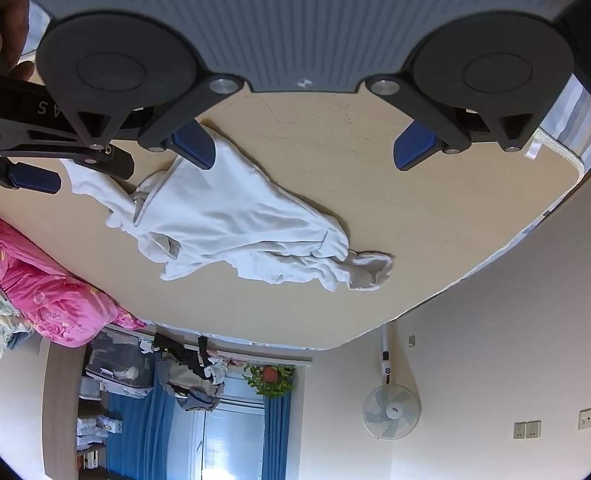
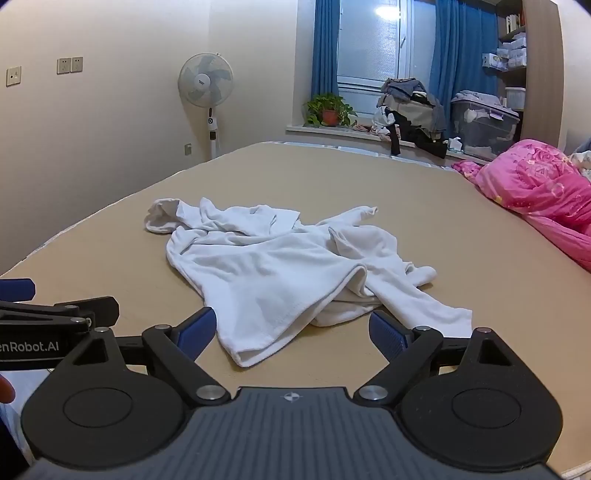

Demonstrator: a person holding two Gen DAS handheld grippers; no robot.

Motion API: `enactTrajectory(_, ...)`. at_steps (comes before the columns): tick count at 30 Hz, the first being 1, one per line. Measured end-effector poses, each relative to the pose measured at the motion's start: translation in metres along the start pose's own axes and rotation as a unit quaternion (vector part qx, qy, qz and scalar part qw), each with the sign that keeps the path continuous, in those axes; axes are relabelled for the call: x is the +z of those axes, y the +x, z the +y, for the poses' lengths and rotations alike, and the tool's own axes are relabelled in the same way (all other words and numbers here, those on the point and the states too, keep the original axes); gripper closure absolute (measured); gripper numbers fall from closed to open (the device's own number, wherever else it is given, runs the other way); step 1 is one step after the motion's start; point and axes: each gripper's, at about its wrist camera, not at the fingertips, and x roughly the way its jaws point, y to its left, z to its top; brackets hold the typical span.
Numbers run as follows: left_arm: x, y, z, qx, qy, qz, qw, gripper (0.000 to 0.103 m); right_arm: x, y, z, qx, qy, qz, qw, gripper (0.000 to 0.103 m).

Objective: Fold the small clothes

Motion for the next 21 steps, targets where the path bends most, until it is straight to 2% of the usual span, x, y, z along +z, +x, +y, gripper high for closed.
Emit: enactTrajectory(21, -0.0033, -0.0007, -0.0013, 0.002, 0.001, 0.002, 1.0, 0.0, -0.0021, 0.0001, 0.0007, 0.0, 0.0, 0.0, 1.0, 0.013)
